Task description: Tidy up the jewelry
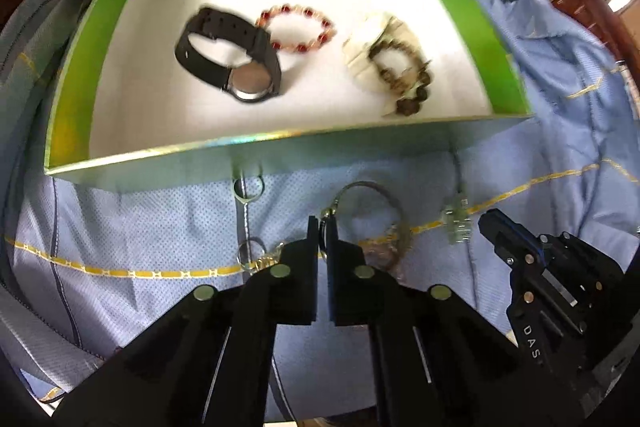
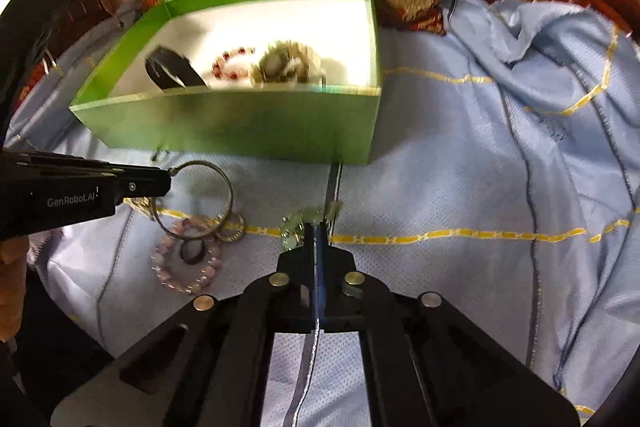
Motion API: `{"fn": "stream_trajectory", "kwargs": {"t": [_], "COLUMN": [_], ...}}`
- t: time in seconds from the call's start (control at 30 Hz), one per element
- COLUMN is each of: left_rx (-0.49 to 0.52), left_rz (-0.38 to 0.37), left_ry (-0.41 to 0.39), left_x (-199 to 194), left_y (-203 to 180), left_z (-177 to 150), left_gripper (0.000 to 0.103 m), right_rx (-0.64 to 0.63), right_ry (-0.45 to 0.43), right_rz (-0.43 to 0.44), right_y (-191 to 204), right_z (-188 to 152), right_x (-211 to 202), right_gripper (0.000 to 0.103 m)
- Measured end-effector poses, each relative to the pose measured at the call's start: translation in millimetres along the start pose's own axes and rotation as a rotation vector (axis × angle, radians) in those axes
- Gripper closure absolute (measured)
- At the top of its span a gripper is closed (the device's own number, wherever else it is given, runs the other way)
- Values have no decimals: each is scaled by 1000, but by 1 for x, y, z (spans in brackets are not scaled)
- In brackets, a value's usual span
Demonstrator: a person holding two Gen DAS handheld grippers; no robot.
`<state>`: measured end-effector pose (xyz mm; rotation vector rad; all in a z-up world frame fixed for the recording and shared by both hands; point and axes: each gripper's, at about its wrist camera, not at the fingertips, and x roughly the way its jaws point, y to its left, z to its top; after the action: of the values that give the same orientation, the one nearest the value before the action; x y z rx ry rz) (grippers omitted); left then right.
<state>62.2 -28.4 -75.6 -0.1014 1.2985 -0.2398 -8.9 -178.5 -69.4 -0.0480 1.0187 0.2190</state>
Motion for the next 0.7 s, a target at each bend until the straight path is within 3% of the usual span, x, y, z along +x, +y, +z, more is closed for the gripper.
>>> {"fn": "stream_trajectory", "kwargs": {"t": [0.2, 0.47, 0.53, 0.6, 0.63, 0.7], "left_rx": [-12, -13, -13, -17, -19, -24], "left_rz": [-32, -36, -37, -25, -17, -8], "left_ry": [-40, -40, -43, -39, -34, -32], "left_x": [-20, -16, -17, -14, -12, -11], "left_y": [9, 12, 12, 13, 14, 16], "left_z": [-2, 1, 0, 1, 1, 1], "left_gripper": [99, 98, 98, 98, 98, 98], "right_rx": [30, 40, 34, 45, 48, 38], "right_ry": [-61, 26, 37, 34, 26, 23], "right_rz": [8, -10, -35, -56, -59, -67], "right_y": [-8, -6, -5, -7, -7, -6], "right_z": [10, 1, 0, -2, -2, -3], "right_x": [-25, -5, -1, 1, 1, 2], "right_gripper": [102, 101, 94, 60, 54, 51]}}
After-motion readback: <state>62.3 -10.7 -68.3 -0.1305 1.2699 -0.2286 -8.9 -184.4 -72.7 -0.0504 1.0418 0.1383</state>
